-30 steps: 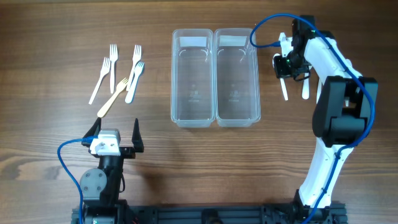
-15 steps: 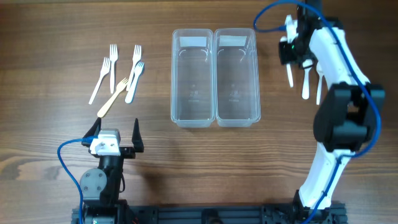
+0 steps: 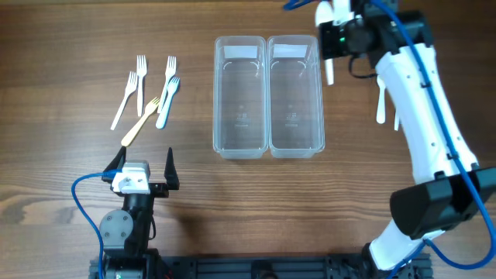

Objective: Pack container
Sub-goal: 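Lift the white spoon and drop it into the right container, then return the right gripper to the spoons and grasp a white spoon, then carry the white spoon over and release it into the right container, then grasp the next white spoon with the right gripper, then place the white spoon into the right container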

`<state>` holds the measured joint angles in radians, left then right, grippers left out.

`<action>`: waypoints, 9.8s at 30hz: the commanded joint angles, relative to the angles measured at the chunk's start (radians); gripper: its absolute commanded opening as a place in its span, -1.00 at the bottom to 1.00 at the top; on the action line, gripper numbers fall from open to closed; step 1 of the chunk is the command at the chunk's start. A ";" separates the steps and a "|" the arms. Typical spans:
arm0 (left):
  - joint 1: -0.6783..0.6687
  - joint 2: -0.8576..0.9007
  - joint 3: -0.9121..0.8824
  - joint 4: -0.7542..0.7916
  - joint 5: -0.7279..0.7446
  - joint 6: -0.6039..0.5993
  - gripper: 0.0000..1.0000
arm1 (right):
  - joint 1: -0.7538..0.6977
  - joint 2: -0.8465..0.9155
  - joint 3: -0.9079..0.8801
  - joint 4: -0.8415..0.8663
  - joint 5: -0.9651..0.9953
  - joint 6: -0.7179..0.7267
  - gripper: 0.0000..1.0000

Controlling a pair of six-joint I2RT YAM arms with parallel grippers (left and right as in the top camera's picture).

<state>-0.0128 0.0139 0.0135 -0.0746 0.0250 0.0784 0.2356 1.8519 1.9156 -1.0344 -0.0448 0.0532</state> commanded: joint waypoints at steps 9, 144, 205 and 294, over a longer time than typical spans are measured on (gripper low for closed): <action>0.006 -0.006 -0.007 0.000 0.012 0.022 1.00 | 0.121 0.155 -0.079 0.034 -0.016 0.109 -0.91; 0.006 -0.006 -0.007 0.000 0.012 0.022 1.00 | 0.117 0.024 -0.248 0.182 0.055 0.134 -0.91; 0.006 -0.006 -0.007 0.000 0.012 0.023 1.00 | -0.491 0.319 -0.241 0.144 0.179 -0.005 -0.14; 0.006 -0.006 -0.007 0.000 0.012 0.022 1.00 | 0.082 0.181 -0.235 0.157 -0.058 0.115 -0.90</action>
<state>-0.0128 0.0139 0.0135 -0.0746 0.0254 0.0784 0.2981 1.9724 1.7317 -0.8940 -0.0902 0.1452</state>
